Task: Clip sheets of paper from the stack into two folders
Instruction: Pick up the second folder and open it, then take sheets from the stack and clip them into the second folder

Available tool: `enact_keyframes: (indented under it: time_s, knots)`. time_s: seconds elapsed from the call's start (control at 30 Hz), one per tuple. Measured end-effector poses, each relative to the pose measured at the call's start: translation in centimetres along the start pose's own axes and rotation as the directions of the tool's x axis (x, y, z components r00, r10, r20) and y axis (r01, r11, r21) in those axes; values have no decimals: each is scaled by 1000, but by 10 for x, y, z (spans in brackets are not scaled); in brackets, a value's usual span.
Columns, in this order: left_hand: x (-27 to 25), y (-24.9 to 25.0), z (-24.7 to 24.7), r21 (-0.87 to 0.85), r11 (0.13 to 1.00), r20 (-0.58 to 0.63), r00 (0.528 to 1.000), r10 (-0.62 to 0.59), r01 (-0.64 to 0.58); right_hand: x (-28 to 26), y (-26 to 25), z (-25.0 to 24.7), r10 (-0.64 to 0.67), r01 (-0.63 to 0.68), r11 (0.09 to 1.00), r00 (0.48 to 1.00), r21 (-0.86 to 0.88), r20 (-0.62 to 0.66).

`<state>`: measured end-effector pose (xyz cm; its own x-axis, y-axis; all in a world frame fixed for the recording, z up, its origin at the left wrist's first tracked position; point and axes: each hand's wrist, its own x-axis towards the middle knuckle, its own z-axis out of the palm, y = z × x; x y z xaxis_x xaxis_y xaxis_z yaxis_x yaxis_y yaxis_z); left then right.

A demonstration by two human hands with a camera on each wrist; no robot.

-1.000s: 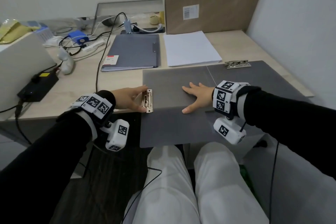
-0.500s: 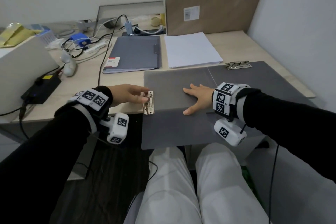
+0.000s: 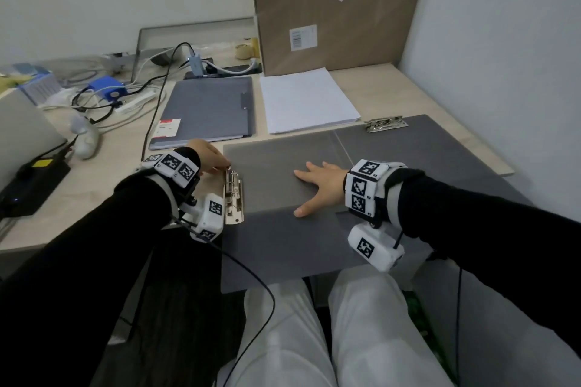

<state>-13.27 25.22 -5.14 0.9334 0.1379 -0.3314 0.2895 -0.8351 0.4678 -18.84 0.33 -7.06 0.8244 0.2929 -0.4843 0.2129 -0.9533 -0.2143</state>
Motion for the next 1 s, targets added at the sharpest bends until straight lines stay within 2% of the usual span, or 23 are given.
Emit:
enact_keyframes:
  time_s: [0.17, 0.3, 0.4, 0.47, 0.57, 0.7, 0.8, 0.87, 1.0]
  knots:
    - [-1, 17, -11, 23, 1000, 7, 1000, -1, 1, -8, 2, -22, 18, 5, 970, 996, 245, -90]
    - [-13, 67, -13, 66, 978, -46, 978, 203, -199, -29, 35, -52, 58, -13, 970, 982, 245, -179]
    - [-22, 113, 12, 127, 924, 56, 932, 357, -362, -41, 80, -59, 156, -120, 970, 973, 209, -167]
    - [-21, 140, 39, 164, 890, 137, 904, 406, -425, -46, 106, -56, 237, -211, 959, 963, 188, -125]
    - [-19, 171, 79, 198, 862, 243, 875, 418, -466, -49, 130, -46, 284, -280, 951, 959, 134, -16]
    - [-14, 194, 111, 147, 870, 263, 866, 424, -471, -51, 142, -26, 239, -244, 959, 969, 141, 56]
    - [-6, 202, 123, 191, 852, 292, 857, 424, -487, -58, 146, -21, 211, -220, 964, 974, 148, 78]
    - [-3, 201, 128, 234, 837, 315, 853, 416, -494, -61, 147, -25, 197, -200, 963, 980, 180, 37]
    - [6, 197, 133, 329, 791, 345, 846, 407, -515, -45, 148, -51, 162, -133, 976, 973, 170, -167]
